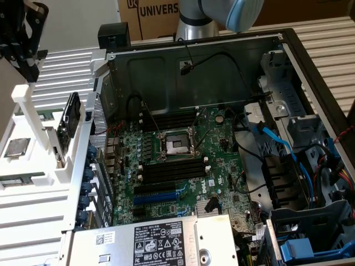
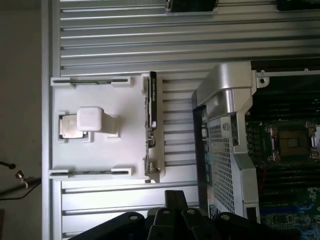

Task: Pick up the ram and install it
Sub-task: 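Reach for the ram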

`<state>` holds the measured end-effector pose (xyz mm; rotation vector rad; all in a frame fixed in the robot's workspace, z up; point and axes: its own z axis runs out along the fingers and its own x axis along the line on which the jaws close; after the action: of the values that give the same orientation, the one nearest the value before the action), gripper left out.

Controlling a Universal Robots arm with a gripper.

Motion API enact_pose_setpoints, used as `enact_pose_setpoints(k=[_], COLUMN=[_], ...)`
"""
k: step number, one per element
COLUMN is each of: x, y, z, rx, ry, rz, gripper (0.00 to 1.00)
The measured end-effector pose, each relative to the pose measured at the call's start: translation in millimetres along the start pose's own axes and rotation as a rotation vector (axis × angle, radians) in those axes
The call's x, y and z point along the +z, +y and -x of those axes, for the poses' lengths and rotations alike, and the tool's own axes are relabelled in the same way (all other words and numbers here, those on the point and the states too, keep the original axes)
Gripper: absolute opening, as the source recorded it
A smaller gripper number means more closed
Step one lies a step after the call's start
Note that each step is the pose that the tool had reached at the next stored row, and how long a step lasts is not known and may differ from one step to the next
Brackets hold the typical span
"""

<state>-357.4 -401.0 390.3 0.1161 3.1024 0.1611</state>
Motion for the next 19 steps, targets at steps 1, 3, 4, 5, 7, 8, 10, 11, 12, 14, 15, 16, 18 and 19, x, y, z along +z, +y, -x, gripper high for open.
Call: enact_pose_setpoints(k=[1,3,4,5,7,8,10,11,12,14,15,16,18,19], x=[-0.1,-0.2,-0.2,-0.3,0.2,0.6,1.2,1.7,2.2,5.1,5.8,6.9,9.5,10.5], y=[-0.4,-1.2,-2.0,-2.4,-3.6,-4.0,-4.5,-4.7,-5.0,-5.8,-5.2,-3.9,0.0,2.2], z=[-4.6,-13.9,-22.7,-27.2,-41.7,-46.8,-52.0,-54.3,-56.8,-74.4,-77.7,-80.3,-85.5,-87.5], rx=[0.0,0.0,0.0,0.0,0.0,0.001,0.001,0.001,0.0,-0.002,-0.004,-0.005,-0.006,-0.007], ry=[0.0002,0.0005,0.0009,0.0017,0.0185,0.0331,0.0495,0.0564,0.0623,0.0719,0.0721,0.0721,0.0722,0.0724], rz=[0.0019,0.0056,0.0099,0.0117,0.0154,0.015,0.014,0.0136,0.0131,0.0123,0.0124,0.0123,0.0115,0.0101], gripper=[0.11,0.11,0.11,0.11,0.11,0.11,0.11,0.11,0.11,0.11,0.11,0.11,0.11,0.11])
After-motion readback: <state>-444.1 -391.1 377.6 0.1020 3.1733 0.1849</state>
